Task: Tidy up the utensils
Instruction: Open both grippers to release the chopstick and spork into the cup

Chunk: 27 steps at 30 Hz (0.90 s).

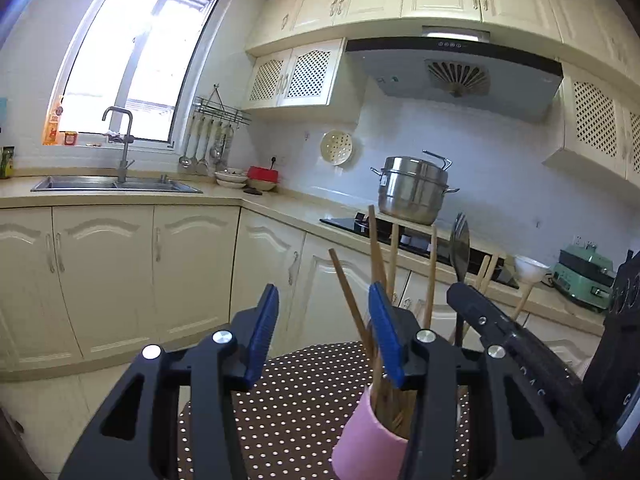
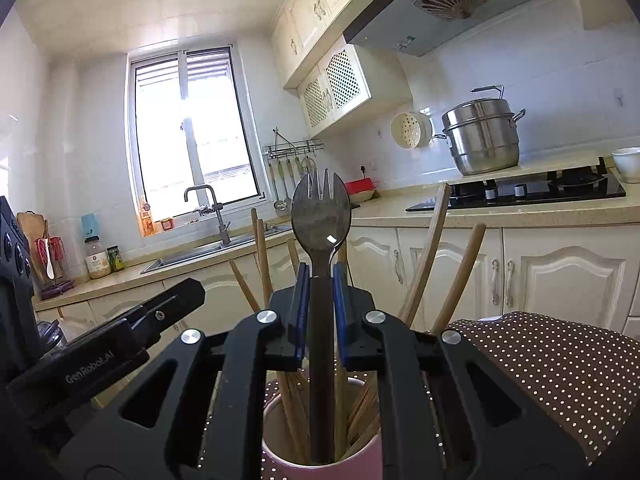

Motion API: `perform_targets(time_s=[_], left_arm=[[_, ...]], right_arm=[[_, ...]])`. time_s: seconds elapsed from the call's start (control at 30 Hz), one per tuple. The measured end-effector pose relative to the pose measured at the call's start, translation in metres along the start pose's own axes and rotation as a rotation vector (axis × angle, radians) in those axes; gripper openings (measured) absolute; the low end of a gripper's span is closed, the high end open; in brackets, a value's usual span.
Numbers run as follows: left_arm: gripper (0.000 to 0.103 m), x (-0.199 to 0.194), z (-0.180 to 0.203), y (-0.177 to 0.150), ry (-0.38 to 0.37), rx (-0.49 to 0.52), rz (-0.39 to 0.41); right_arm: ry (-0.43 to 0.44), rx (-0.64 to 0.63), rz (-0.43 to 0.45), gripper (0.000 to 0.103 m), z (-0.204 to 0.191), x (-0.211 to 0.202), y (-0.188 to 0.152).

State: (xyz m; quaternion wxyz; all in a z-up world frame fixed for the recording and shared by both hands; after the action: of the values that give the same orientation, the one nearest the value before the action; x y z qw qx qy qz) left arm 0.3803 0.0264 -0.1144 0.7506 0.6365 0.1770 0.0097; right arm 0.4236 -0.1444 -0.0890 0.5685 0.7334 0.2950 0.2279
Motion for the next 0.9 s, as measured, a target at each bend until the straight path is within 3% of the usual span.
perform_targets(time_s=[0.33, 0.9], left_arm=[[0.047, 0.008, -0.023, -0.011, 0.066, 0.076, -0.069], [0.053, 0.002, -0.041, -0.032, 0.065, 0.114, -0.18]], right_arm=[[-0.025, -0.024, -0.051, 0.012, -0.003, 0.01, -0.014], [-0.058, -0.042, -0.15, 0.013, -0.019, -0.018, -0.037]])
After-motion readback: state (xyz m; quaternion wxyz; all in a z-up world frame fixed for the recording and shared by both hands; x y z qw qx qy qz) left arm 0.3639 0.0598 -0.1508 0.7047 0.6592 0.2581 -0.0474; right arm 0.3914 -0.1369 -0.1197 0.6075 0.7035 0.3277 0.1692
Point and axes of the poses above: each gripper's, at about its wrist camera, not at the fingertips, and x roughly the way its jaws point, z to its right, y to its top, the point moved 8 cm from there along x, roughly the way its jaws point, and after that the axes turned 15 degrees about y, right-handed, at the moved point
